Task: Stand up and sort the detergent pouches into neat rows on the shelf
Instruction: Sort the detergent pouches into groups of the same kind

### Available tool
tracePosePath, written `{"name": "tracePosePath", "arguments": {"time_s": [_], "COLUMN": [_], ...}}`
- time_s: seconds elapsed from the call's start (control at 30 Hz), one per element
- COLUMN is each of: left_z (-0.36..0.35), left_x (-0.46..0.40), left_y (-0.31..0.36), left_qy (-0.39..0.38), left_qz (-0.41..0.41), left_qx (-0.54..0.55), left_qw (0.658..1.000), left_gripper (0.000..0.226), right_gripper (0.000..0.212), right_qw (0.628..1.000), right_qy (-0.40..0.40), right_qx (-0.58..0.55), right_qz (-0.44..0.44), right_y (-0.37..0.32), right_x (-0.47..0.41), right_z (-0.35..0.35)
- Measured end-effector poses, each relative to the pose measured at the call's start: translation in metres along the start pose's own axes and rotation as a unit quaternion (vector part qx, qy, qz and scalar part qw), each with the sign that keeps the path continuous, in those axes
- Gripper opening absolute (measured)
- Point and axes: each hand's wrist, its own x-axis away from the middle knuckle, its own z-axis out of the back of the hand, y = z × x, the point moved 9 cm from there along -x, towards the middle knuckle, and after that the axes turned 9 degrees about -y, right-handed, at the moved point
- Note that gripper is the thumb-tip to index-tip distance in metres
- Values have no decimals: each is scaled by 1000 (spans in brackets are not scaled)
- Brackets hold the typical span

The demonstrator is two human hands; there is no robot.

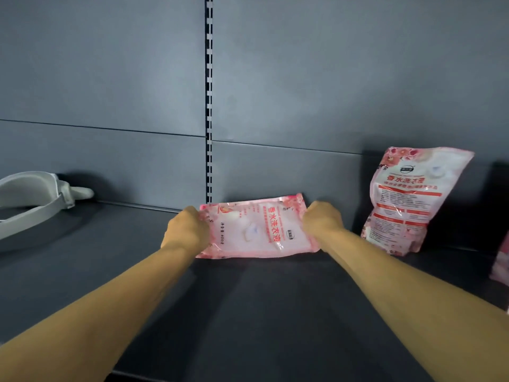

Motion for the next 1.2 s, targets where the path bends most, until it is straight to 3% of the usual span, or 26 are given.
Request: {"name": "tracePosePath", "arguments": {"time_s": [0.1, 0.17, 0.3, 0.5, 0.6, 0.67, 0.73, 0.87, 0.93, 1.03, 1.13, 1.2], "left_z": [-26, -49, -95, -147, -150, -142, -126, -97, -95, -106, -109, -108], "left_x": [21, 42, 89, 141, 162, 169, 169, 157, 157, 158, 158, 154], "left_y": [7, 13, 37, 61, 64, 65, 67, 84, 98, 109, 107, 103], "left_qy": [-57, -116, -214, -363, -408, -398, -338, -194, -179, -216, -204, -186], "left_qz": [12, 42, 68, 88, 78, 50, 20, -86, -151, -201, -217, -217], "left_qx": [151, 255, 378, 363, 324, 281, 239, 108, 79, 100, 95, 96], "left_qw": [987, 959, 898, 854, 850, 872, 910, 971, 969, 950, 950, 954], "left_gripper": [20, 10, 11, 30, 20, 9, 5, 38, 43, 34, 23, 19], "right_gripper": [23, 22, 16, 11, 13, 15, 15, 18, 15, 6, 39, 54], "right_qw": [994, 981, 954, 937, 933, 932, 933, 931, 932, 935, 946, 950], "right_qy": [89, 144, 200, 152, 120, 110, 103, 96, 109, 145, 173, 141], "right_qx": [4, -2, 26, 77, 85, 83, 81, 80, 69, 21, -65, -177], "right_qz": [63, 127, 222, 305, 327, 334, 336, 344, 340, 322, 267, 214], "right_y": [-9, -19, -38, -44, -35, -30, -27, -28, -28, -19, 9, 37], "right_x": [17, 31, 66, 111, 126, 134, 141, 151, 154, 159, 160, 160], "right_z": [56, 94, 160, 196, 196, 195, 193, 186, 185, 189, 190, 179]}}
